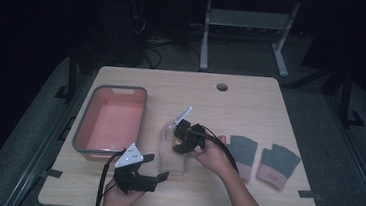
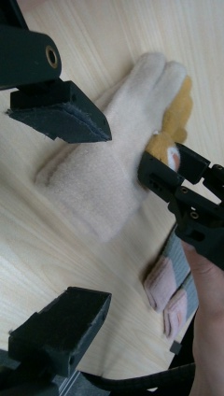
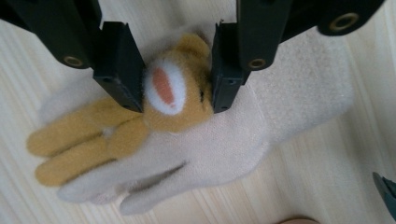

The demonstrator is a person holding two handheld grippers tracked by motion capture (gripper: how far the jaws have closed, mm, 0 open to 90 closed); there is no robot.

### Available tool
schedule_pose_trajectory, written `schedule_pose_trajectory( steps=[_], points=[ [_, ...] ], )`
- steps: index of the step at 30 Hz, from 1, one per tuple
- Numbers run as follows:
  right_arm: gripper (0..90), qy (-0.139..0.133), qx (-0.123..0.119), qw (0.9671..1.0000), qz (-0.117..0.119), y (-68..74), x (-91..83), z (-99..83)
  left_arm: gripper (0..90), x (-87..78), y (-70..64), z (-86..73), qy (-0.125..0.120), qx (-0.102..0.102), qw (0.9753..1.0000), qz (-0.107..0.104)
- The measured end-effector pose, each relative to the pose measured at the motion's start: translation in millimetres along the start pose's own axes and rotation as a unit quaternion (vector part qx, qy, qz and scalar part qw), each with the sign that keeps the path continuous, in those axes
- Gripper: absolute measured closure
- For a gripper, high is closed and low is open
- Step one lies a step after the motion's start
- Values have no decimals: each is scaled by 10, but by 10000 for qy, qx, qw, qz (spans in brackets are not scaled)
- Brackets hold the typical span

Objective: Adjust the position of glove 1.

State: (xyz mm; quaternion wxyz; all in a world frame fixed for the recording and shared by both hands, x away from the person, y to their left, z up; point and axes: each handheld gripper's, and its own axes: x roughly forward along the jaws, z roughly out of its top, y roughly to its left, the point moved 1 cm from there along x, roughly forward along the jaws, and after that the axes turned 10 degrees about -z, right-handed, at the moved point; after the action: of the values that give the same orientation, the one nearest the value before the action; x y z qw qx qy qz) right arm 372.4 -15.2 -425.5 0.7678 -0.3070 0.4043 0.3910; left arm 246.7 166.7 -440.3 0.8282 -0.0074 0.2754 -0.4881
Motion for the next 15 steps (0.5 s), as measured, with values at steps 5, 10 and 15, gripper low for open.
schedule_pose_trajectory(
  steps=[5, 10, 15],
  points=[
    [443, -231, 297, 9993, 69, -31, -38, -63, 199, 57, 32, 14, 71, -142, 9999, 39],
    [395, -395, 455, 9982, -19, -36, -173, -172, 204, 116, 68, 51, 141, -395, 9990, 157],
    [356, -576, 755, 9954, -84, -31, -328, -403, 212, 185, 113, 62, 253, -687, 9966, 367]
  ],
)
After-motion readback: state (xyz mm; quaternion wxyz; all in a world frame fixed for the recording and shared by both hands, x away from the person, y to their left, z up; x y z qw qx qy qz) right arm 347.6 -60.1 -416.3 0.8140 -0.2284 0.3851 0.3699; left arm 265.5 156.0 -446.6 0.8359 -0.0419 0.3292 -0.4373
